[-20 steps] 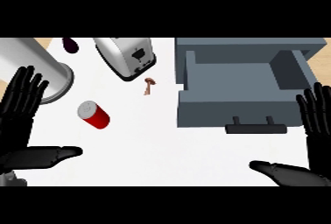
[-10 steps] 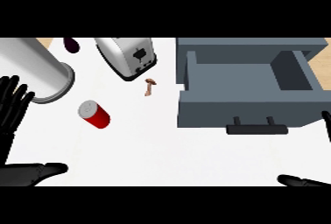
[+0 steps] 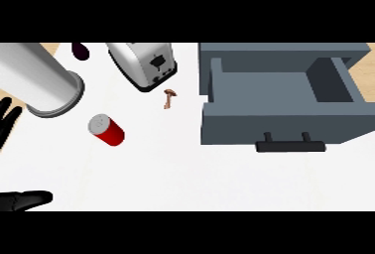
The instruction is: Pick up the can, place it into the drawer and close the drawer
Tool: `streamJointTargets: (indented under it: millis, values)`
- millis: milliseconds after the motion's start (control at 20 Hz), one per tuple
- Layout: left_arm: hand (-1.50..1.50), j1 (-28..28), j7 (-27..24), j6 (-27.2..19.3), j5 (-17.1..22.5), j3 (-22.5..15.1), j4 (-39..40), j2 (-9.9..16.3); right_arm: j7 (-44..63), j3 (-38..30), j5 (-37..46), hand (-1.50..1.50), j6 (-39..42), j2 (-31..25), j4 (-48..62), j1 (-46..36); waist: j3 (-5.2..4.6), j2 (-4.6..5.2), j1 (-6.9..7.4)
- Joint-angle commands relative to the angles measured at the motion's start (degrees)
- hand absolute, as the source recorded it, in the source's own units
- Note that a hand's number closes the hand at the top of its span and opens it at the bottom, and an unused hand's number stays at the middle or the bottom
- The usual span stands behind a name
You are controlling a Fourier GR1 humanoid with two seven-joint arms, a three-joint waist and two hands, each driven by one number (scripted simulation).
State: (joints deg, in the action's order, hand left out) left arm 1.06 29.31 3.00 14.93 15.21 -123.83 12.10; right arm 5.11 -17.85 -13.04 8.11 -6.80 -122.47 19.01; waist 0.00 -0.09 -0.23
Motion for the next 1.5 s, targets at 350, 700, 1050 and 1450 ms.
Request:
streamJointTargets:
  millis: [350,700,1050,1450]
  values:
    - [-1.50,-6.3,3.0,-4.5,4.1,0.7,7.3,-2.8,-1.3,-4.3,-3.8,-1.50,5.6,1.5,-3.7,5.5,0.01,0.05,-0.44]
    - [-1.50,-9.3,4.8,-6.6,4.3,-1.0,9.9,-3.4,-6.3,-8.7,-5.0,-1.50,11.9,1.6,2.7,6.1,0.02,0.06,-0.23]
    - [-1.50,-9.6,-7.9,-2.5,1.3,-1.2,24.7,-4.7,-2.7,-14.3,-10.9,-1.50,15.6,0.1,0.6,8.1,-0.01,0.09,-0.32]
    - [-1.50,-8.3,-17.7,-1.3,-2.2,-2.8,34.0,-6.2,-0.5,-13.6,-9.7,-1.50,14.9,4.4,-3.8,6.5,-0.02,0.09,-0.23]
